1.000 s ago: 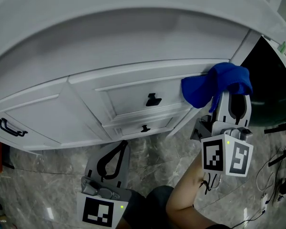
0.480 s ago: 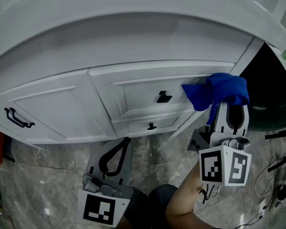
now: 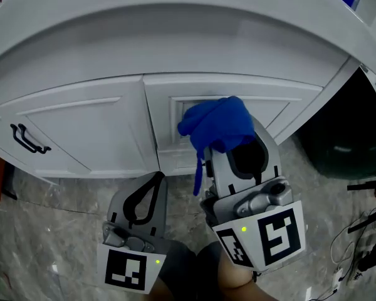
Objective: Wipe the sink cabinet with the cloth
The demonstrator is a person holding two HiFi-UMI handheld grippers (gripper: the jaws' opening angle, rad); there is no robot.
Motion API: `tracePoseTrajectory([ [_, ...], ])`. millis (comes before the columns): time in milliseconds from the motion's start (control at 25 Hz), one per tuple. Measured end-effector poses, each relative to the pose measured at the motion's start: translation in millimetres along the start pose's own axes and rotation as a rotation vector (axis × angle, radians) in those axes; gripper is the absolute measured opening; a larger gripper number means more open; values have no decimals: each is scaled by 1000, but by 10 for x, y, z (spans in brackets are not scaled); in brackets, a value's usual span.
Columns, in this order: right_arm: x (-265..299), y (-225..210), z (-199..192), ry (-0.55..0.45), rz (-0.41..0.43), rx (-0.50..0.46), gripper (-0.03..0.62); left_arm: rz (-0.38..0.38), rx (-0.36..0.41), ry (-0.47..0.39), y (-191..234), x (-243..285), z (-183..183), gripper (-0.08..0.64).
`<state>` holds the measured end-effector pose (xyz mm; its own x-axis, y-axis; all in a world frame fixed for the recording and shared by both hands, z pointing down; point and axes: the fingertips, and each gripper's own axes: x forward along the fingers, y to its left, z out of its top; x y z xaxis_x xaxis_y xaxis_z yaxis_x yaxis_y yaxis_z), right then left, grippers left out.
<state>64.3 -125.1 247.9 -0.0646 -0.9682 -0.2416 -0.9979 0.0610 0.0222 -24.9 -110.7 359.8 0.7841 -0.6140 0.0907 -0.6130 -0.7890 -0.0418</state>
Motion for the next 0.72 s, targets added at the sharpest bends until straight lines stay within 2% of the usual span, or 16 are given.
tracePoseTrajectory([
  [240, 134, 384, -268, 55, 154, 95, 115, 10, 5, 9, 36, -29, -11, 2],
  [440, 241, 410, -453, 80, 123, 21, 115, 26, -1, 10, 79, -36, -23, 2],
  [560, 262, 405, -459, 82, 139, 22, 115, 14, 4, 14, 56, -3, -36, 2],
  [720, 278, 400, -444, 96, 167, -29, 115, 25, -13, 22, 68, 10, -70, 2],
])
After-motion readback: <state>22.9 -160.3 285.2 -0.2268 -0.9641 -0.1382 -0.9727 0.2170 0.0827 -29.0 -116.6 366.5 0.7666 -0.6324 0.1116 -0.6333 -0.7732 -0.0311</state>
